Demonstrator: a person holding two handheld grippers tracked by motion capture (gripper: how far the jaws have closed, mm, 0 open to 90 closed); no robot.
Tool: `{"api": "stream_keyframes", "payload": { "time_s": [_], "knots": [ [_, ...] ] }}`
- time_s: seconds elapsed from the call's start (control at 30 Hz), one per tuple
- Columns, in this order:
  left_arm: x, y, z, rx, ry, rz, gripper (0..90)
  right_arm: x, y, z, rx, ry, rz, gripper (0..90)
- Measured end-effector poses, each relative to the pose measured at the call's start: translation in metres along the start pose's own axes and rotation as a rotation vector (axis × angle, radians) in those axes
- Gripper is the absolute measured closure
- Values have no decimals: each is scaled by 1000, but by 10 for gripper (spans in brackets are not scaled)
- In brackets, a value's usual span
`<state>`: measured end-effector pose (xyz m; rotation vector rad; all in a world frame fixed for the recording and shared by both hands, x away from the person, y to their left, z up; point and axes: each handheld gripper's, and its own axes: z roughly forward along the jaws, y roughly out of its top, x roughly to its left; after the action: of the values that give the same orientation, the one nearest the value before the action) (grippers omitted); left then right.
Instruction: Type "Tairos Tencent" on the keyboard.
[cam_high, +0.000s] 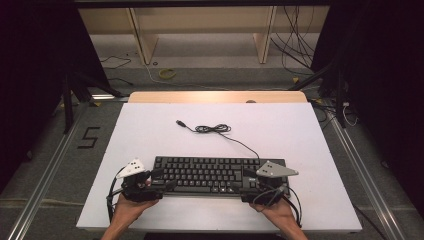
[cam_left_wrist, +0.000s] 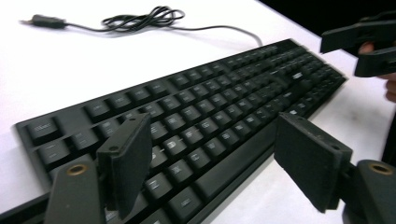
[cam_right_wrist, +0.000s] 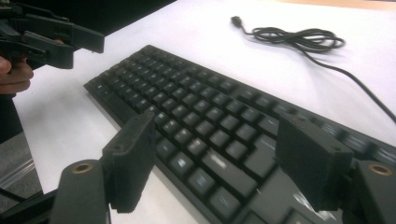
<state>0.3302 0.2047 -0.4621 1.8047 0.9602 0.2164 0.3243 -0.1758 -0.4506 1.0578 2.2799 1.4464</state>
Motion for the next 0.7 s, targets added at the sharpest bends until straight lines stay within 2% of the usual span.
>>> {"api": "stream_keyframes", "payload": {
  "time_s": [0.07,0.1,0.2,0.23,0.27,0.3,0.7],
  "knots": [
    [2,-1,-1,6,14,-9,292,1,2,4,6,4,-5,307],
    [4,-2,-2,19,35,-15,316,3,7,12,20,14,-12,309],
    [4,-2,-2,19,35,-15,327,4,9,14,24,17,-14,312],
    [7,-3,-2,41,61,-34,327,4,9,14,24,17,-14,312],
    [7,-3,-2,41,61,-34,363,4,9,14,24,17,-14,312],
    [9,-3,-2,57,78,-42,363,6,15,25,35,29,-15,323],
    [16,-5,-2,100,113,-73,536,17,33,58,75,51,-41,369]
  ]
}}
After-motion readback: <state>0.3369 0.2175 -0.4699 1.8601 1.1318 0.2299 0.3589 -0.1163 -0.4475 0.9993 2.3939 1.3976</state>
